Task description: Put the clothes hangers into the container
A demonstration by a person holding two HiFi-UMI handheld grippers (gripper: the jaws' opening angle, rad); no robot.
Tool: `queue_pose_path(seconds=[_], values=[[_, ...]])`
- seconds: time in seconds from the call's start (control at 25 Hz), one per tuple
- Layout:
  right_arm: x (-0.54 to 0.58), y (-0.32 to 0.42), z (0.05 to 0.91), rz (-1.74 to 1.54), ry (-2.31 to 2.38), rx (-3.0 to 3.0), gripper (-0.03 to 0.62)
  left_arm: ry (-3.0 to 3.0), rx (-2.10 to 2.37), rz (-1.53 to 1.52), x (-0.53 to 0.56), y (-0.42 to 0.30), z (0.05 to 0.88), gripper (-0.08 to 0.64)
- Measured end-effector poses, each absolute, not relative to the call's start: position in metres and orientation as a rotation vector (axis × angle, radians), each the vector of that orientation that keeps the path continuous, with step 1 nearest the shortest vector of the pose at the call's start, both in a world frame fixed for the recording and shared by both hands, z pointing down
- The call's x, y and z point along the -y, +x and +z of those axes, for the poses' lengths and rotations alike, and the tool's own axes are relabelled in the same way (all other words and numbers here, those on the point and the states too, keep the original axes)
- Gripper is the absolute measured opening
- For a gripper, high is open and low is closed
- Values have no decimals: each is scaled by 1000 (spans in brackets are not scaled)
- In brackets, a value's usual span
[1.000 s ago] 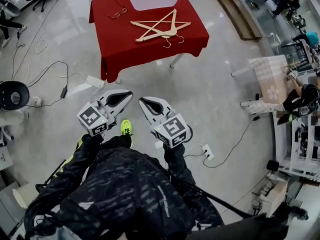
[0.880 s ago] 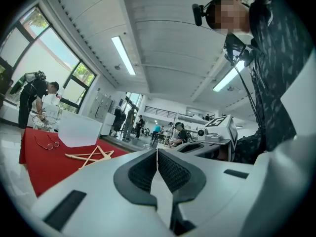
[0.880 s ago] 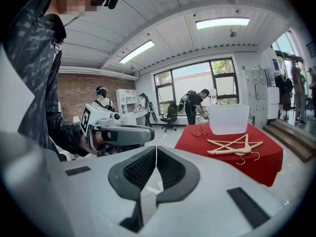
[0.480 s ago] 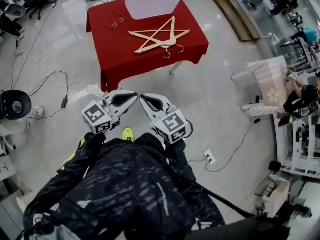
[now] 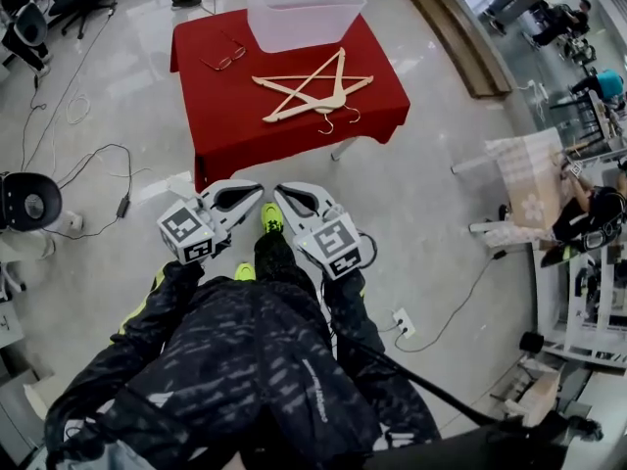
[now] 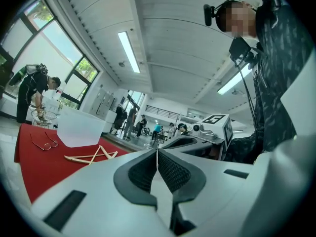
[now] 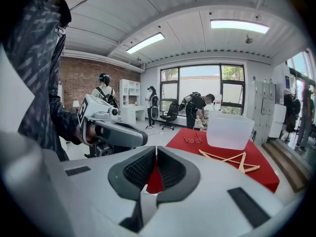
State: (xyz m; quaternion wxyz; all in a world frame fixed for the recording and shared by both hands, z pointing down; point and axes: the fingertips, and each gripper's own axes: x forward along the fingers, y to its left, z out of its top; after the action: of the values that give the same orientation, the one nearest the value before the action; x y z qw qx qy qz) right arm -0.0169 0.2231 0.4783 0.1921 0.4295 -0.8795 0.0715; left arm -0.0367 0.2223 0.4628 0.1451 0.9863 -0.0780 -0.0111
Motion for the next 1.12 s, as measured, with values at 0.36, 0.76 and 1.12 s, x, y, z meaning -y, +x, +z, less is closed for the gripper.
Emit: queue_pose_path(seconds=[0.36, 0.76, 1.12], values=[[-140, 23, 502, 212, 1087, 2466, 17, 2821, 293, -2, -144, 2, 480, 12], [-37, 84, 555, 289, 933, 2385, 68, 2791, 360, 79, -55, 44, 526, 12], [19, 107, 624, 313, 726, 2290, 146, 2696, 432, 80, -2, 69, 563, 12]])
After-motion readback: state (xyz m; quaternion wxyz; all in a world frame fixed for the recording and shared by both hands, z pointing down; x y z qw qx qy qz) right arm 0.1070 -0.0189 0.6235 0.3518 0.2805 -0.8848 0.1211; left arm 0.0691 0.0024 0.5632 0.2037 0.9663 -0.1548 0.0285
